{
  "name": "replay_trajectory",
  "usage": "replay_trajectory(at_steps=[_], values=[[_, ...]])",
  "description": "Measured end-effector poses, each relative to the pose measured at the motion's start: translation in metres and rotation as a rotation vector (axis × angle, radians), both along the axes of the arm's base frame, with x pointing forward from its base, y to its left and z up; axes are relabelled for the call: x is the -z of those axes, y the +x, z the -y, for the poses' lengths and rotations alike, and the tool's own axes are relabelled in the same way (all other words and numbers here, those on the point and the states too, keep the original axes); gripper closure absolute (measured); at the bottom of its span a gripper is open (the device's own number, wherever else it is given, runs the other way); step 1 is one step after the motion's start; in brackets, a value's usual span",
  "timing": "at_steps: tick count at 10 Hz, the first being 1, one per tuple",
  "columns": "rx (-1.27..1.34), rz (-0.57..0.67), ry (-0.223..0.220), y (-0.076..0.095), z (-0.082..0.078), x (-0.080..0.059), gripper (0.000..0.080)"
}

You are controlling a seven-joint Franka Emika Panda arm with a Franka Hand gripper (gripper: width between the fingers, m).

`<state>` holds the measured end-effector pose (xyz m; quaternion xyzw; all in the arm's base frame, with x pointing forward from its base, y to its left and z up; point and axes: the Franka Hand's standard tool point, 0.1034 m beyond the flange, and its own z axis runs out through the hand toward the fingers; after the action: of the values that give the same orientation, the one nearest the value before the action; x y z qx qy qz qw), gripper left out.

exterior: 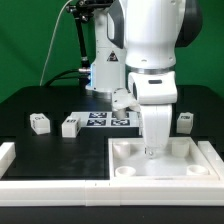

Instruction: Assemble one leg

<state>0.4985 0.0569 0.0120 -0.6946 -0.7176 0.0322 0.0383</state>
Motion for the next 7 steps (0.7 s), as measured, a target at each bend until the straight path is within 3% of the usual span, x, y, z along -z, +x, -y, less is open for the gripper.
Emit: replay_trajectory(at_steps=[3,7], values=[[0.000,0.000,0.000,0.000,0.000,0.000,0.0150],[0.068,0.009,-0.026,-0.013,-0.004,-0.029,0.0150]])
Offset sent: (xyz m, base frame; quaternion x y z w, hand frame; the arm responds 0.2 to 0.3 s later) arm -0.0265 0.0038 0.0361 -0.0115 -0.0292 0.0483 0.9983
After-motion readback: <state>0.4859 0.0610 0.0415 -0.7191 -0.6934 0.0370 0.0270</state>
